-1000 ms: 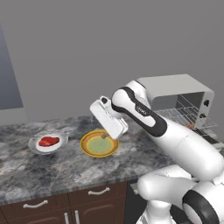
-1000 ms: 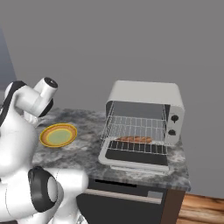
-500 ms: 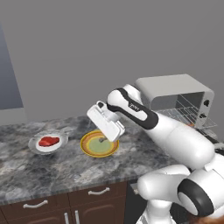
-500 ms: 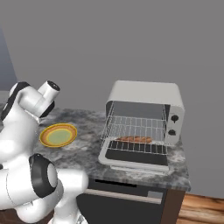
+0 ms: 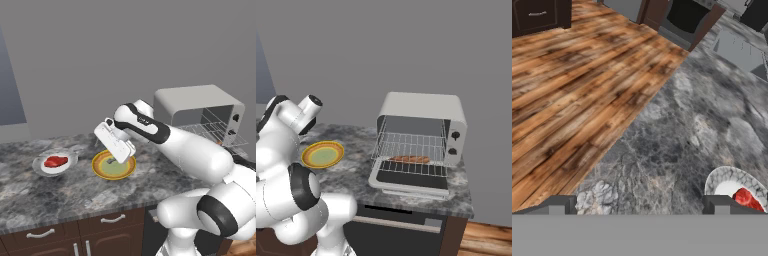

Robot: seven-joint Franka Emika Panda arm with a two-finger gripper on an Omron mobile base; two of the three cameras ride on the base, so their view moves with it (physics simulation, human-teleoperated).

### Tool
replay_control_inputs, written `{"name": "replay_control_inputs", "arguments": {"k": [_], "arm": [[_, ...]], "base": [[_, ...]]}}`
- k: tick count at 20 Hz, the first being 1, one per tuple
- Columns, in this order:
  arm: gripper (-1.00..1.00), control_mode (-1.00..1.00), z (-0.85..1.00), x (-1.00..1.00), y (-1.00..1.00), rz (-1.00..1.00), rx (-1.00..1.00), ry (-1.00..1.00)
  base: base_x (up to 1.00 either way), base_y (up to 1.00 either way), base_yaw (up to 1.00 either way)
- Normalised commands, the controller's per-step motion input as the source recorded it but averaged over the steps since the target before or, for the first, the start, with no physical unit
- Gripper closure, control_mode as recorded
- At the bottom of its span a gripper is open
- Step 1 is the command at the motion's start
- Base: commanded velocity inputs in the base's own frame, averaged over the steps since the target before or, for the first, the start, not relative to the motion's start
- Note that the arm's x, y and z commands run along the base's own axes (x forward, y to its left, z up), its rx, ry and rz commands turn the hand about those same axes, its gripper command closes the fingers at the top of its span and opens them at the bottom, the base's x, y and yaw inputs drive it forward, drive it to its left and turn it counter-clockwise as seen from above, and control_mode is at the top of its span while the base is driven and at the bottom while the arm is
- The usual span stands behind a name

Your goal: Open the toaster oven door. Place the baguette on the bottom rack in the toaster oven and place the steak on the top rack.

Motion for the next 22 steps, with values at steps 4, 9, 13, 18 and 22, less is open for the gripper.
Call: {"name": "replay_control_inputs", "arguments": {"k": [4,9,13,18,22], "arm": [[-1.0,-1.0,-0.01,0.2,0.09,0.0,0.02,0.02],[-1.0,-1.0,-0.07,0.13,0.08,0.0,0.01,0.0],[-1.0,-1.0,-0.14,0.15,0.13,0.0,0.0,0.0],[-1.0,-1.0,-0.22,0.1,0.11,0.0,0.0,0.0],[-1.0,-1.0,-0.07,0.04,0.02,0.0,0.01,0.0]], "base": [[0.0,0.0,0.0],[0.0,0.0,0.0],[0.0,0.0,0.0],[0.0,0.0,0.0],[0.0,0.0,0.0]]}}
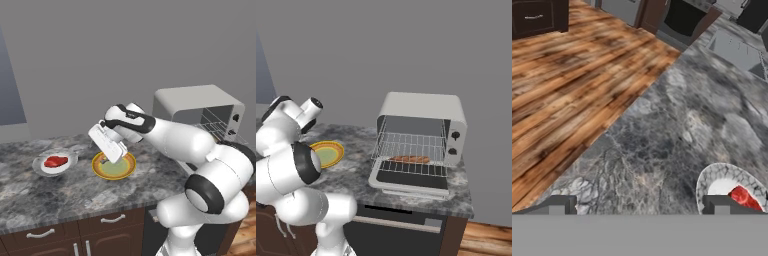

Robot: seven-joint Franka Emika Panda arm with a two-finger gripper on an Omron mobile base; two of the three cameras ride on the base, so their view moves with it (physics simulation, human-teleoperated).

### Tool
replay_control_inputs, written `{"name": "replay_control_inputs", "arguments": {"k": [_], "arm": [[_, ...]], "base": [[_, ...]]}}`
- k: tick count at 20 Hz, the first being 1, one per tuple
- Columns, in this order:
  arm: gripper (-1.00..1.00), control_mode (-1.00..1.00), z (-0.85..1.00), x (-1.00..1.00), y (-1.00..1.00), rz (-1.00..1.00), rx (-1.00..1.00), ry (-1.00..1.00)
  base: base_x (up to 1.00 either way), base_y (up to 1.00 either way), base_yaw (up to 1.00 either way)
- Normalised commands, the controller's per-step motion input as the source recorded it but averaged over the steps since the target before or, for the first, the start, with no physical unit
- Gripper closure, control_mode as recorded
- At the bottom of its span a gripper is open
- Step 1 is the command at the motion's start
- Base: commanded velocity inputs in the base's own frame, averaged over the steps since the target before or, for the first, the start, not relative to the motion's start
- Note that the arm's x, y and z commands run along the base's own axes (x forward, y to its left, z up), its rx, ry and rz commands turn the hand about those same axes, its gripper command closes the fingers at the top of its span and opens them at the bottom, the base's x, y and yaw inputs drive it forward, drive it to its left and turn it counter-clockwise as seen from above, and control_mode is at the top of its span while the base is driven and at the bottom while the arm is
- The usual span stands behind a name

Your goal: Open the toaster oven door. Place the baguette on the bottom rack in the toaster oven and place the steak on the top rack.

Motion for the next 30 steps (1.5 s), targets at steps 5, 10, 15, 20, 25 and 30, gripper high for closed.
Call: {"name": "replay_control_inputs", "arguments": {"k": [5,10,15,20,25,30], "arm": [[-1.0,-1.0,-0.05,0.02,0.01,-0.02,0.02,0.0],[-1.0,-1.0,-0.06,0.11,0.07,-0.02,0.0,0.0],[-1.0,-1.0,-0.09,0.13,0.11,-0.02,0.0,0.0],[-1.0,-1.0,-0.1,0.16,0.13,-0.01,0.0,0.0],[-1.0,-1.0,-0.13,0.16,0.13,-0.01,0.0,0.0],[-1.0,-1.0,-0.08,0.2,0.16,-0.03,0.0,0.01]], "base": [[0.0,0.0,0.0],[0.0,0.0,0.0],[0.0,0.0,0.0],[0.0,0.0,0.0],[0.0,0.0,0.0],[0.0,0.0,0.0]]}}
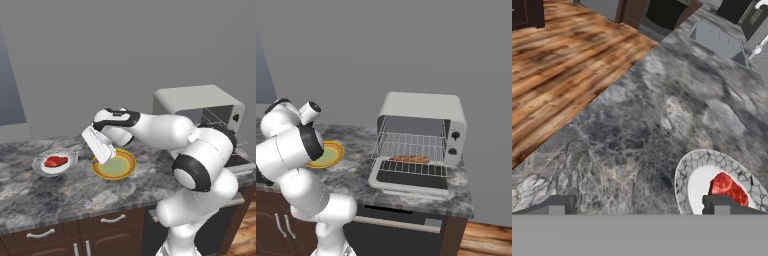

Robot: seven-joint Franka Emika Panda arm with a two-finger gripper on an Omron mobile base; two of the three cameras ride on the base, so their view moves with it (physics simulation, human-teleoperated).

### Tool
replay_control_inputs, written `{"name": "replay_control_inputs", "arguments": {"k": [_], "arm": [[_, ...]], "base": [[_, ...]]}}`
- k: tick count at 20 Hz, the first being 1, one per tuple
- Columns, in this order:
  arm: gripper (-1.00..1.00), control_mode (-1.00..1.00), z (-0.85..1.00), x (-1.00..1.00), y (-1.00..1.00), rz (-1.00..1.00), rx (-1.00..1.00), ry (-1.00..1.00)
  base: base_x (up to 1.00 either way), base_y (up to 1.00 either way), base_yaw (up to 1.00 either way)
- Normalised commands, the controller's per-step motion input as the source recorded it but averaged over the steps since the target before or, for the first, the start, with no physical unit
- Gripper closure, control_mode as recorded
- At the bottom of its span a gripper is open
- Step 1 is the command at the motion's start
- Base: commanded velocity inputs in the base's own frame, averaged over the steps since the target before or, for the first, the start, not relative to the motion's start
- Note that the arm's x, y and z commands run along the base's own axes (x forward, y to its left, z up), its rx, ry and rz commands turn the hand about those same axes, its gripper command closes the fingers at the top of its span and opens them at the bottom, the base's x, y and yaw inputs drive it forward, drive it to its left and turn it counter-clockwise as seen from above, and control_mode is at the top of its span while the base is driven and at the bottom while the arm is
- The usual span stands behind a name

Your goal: Open the toaster oven door. Place the baguette on the bottom rack in the toaster oven and place the steak on the top rack.

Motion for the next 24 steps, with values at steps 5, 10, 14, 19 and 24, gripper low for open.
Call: {"name": "replay_control_inputs", "arguments": {"k": [5,10,14,19,24], "arm": [[-1.0,-1.0,-0.01,0.18,0.15,-0.02,0.01,0.0],[-1.0,-1.0,-0.07,0.16,0.19,-0.02,0.0,0.0],[-1.0,-1.0,-0.23,0.1,0.18,0.0,0.0,0.0],[-1.0,-1.0,-0.23,0.05,0.07,0.0,0.0,0.01],[-1.0,-1.0,-0.2,0.09,0.01,0.0,0.0,0.0]], "base": [[0.0,0.0,0.0],[0.0,0.0,0.0],[0.0,0.0,0.0],[0.0,0.0,0.0],[0.0,0.0,0.0]]}}
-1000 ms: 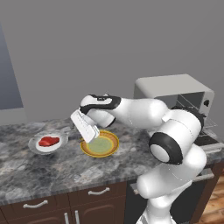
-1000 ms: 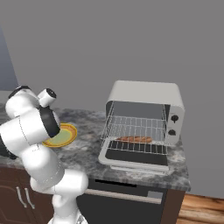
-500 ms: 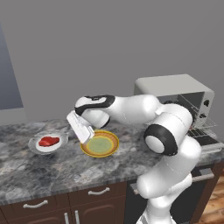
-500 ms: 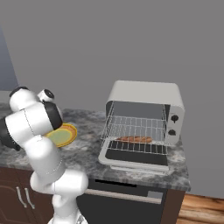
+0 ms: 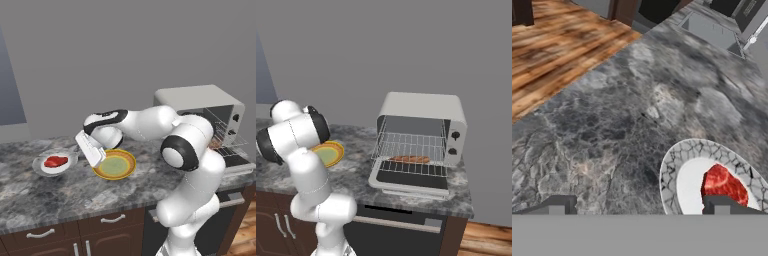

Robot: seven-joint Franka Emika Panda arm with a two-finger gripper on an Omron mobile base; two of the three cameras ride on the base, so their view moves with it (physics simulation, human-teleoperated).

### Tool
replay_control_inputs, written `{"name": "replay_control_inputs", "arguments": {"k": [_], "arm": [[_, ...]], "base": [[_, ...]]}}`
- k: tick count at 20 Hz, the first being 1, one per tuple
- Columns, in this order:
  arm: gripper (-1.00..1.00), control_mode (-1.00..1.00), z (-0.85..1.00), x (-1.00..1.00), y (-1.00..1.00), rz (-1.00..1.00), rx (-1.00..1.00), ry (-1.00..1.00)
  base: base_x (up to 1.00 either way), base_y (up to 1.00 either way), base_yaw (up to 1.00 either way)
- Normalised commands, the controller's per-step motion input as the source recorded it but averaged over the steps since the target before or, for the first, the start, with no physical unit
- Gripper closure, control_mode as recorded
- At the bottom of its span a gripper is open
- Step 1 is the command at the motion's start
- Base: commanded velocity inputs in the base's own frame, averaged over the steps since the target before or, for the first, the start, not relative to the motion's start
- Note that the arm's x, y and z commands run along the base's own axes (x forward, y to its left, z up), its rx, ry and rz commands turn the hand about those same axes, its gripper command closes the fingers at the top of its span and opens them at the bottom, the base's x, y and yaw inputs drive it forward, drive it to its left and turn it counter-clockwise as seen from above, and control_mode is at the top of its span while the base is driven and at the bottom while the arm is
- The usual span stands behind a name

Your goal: Open the toaster oven door. Place the baguette on the bottom rack in the toaster oven and place the steak on the top rack.

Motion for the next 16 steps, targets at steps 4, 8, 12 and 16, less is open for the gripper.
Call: {"name": "replay_control_inputs", "arguments": {"k": [4,8,12,16], "arm": [[-1.0,-1.0,-0.14,0.16,0.04,0.0,0.0,0.0],[-1.0,-1.0,-0.1,0.21,0.1,-0.01,0.0,0.0],[-1.0,-1.0,-0.01,0.19,0.13,0.0,0.0,0.04],[-1.0,-1.0,0.0,0.18,0.2,0.0,0.0,0.07]], "base": [[0.0,0.0,0.0],[0.0,0.0,0.0],[0.0,0.0,0.0],[0.0,0.0,0.0]]}}
